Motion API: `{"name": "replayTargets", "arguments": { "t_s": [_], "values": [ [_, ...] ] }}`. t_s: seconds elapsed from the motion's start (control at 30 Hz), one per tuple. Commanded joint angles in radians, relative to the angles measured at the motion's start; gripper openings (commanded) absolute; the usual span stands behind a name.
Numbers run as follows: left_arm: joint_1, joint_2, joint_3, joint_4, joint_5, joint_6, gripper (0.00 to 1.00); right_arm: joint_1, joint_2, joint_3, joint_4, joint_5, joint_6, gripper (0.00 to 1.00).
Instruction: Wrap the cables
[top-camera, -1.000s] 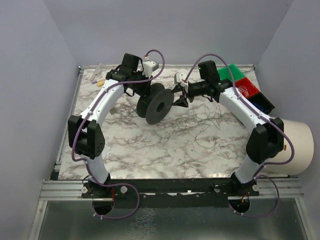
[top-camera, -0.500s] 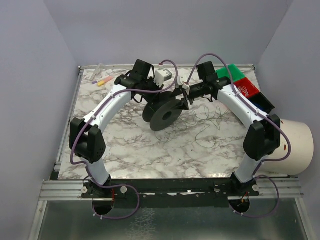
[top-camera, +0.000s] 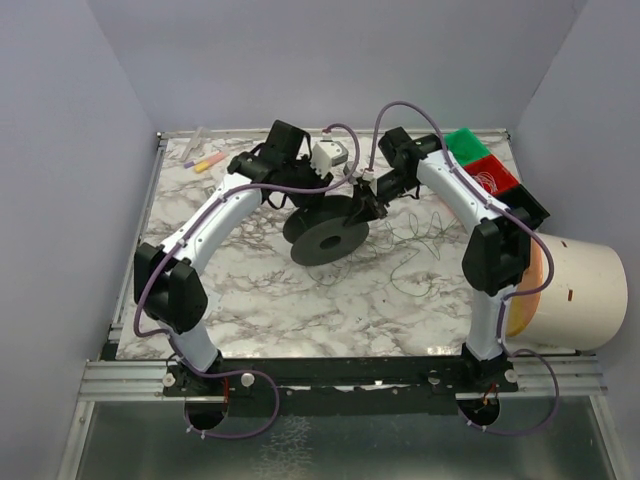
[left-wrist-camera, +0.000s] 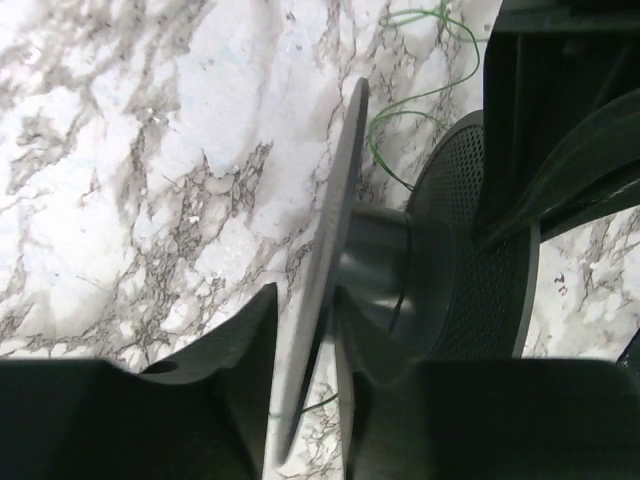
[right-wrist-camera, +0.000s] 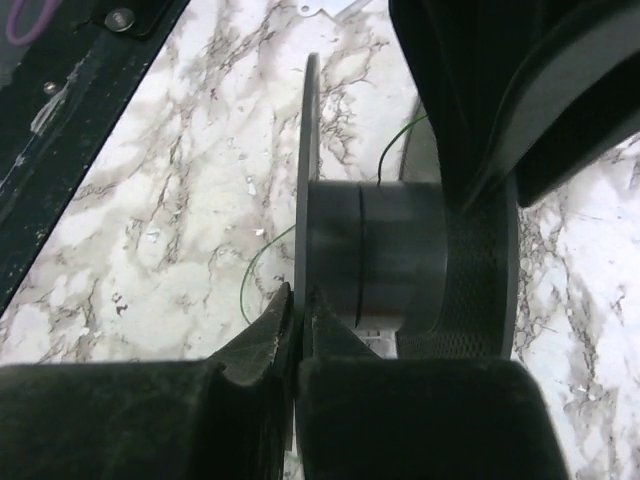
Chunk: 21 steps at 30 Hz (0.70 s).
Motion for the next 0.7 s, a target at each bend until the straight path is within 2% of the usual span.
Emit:
{"name": "replayTargets", "arguments": {
  "t_s": [0.0, 0.03, 0.1, 0.2, 0.23, 0.37, 0.43, 0.57, 0.67],
  "values": [
    [0.005, -0.098, 0.034, 0.062, 0.001, -0.036, 0.39, -0.015, 0.003, 0.012, -0.112, -0.061, -0.067, 0.00],
    [0.007, -0.105, 0.047, 0.062, -0.002, -0.050, 0.50, -0.019, -0.001, 0.010, -0.116, -0.070, -0.072, 0.00],
    [0.014, -0.114, 0.078, 0.062, 0.005, -0.068, 0.58, -0.029, -0.009, 0.004, -0.128, -0.083, -0.092, 0.01],
    [0.028, -0.136, 0.107, 0.062, 0.005, -0.080, 0.78, -0.031, -0.035, -0.036, -0.105, -0.083, -0.100, 0.01],
    [0.031, -0.142, 0.104, 0.062, -0.001, -0.080, 0.80, -0.033, -0.044, -0.058, -0.085, -0.078, -0.096, 0.00],
    [0.059, -0.168, 0.010, 0.065, 0.047, -0.064, 0.82, -0.040, -0.076, -0.144, -0.006, -0.088, -0.089, 0.01],
    [0.089, -0.177, -0.058, 0.080, 0.114, -0.065, 0.83, -0.047, -0.084, -0.175, 0.019, -0.101, -0.095, 0.00],
    [0.158, -0.188, -0.203, 0.167, 0.230, -0.078, 0.84, -0.064, -0.088, -0.239, 0.048, -0.097, -0.117, 0.01],
    [0.168, -0.190, -0.284, 0.213, 0.281, -0.050, 0.83, -0.075, -0.083, -0.261, 0.038, -0.079, -0.138, 0.01]
  ]
}}
